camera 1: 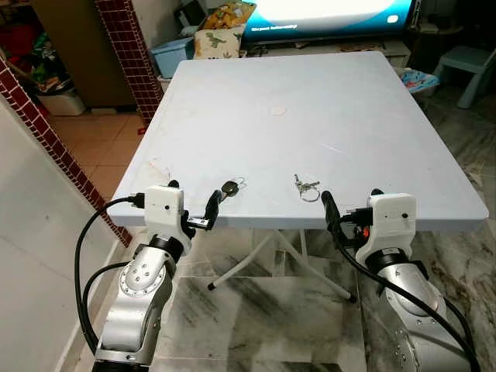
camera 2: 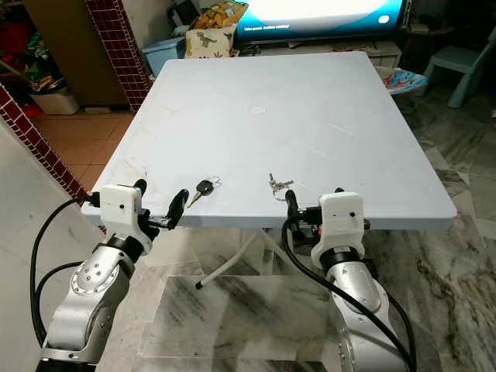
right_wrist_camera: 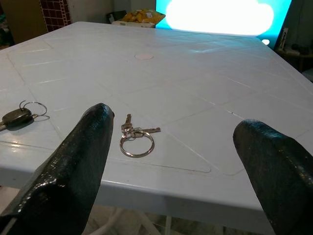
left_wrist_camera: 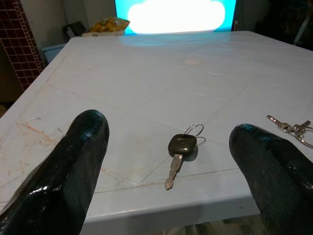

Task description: Hang keys on a hook

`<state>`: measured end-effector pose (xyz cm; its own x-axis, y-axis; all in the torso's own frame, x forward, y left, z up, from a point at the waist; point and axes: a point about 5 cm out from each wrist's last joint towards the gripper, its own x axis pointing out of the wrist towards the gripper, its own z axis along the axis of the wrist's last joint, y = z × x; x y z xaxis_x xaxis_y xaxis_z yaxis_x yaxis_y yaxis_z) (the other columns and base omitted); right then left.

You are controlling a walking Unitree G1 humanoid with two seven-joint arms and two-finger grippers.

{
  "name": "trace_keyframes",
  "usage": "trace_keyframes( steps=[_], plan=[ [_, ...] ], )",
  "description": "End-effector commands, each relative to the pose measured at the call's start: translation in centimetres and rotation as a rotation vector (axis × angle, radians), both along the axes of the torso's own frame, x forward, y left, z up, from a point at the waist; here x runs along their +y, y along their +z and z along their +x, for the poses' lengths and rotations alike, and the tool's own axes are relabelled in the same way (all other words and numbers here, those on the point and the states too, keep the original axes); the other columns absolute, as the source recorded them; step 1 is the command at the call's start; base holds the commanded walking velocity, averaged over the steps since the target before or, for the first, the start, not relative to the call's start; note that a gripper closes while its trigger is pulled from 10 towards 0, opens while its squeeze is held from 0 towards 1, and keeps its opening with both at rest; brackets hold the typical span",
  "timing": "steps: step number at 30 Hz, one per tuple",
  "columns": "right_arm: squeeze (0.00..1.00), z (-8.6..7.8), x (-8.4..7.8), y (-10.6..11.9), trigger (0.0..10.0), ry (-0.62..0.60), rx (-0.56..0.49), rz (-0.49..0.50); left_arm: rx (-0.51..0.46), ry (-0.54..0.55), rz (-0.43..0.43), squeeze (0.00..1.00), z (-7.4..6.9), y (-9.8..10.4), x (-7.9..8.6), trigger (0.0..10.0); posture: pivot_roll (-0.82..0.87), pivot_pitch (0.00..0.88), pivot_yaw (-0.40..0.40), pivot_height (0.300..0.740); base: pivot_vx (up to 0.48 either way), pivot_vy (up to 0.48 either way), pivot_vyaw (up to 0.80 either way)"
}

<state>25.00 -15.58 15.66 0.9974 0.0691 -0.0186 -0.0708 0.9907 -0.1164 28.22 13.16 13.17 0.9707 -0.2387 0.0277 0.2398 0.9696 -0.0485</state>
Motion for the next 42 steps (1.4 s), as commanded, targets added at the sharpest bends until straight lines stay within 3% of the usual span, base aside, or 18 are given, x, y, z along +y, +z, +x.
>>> trace_keyframes(
  steps=[1, 11, 12, 13, 36, 42],
  plan=[
    [0.00, 0.1, 0.1, 0.0, 10.0, 0.000, 0.008, 0.002, -0.007, 0.014, 0.010, 0.00, 0.2, 0.2, 0.3, 10.0, -0.09, 0.043, 0.099, 0.740, 0.000, 0.000, 0.00],
    [0.00, 0.1, 0.1, 0.0, 10.0, 0.000, 0.008, 0.002, -0.007, 0.014, 0.010, 0.00, 0.2, 0.2, 0.3, 10.0, -0.09, 0.043, 0.099, 0.740, 0.000, 0.000, 0.00],
    [0.00, 0.1, 0.1, 0.0, 10.0, 0.002, 0.010, 0.000, -0.008, 0.013, 0.010, 0.00, 0.2, 0.1, 0.3, 10.0, 0.00, 0.000, 0.000, 0.740, 0.000, 0.000, 0.00],
    [0.00, 0.3, 0.3, -0.1, 10.0, 0.007, 0.011, 0.014, -0.010, 0.002, 0.013, 0.00, 0.3, 0.2, 0.0, 10.0, -0.10, 0.040, 0.108, 0.740, 0.000, 0.000, 0.00],
    [0.00, 1.5, 0.0, -0.4, 10.0, 0.020, 0.015, -0.017, -0.001, -0.011, 0.024, 0.00, 0.5, -0.2, -0.1, 10.0, -0.10, 0.049, 0.111, 0.740, 0.000, 0.000, 0.00],
    [0.00, 3.6, -0.7, -1.0, 10.0, 0.054, 0.062, -0.062, 0.002, -0.015, 0.021, 0.00, 0.6, -0.3, -0.3, 10.0, -0.10, 0.049, 0.112, 0.740, 0.000, 0.000, 0.00]
  ],
)
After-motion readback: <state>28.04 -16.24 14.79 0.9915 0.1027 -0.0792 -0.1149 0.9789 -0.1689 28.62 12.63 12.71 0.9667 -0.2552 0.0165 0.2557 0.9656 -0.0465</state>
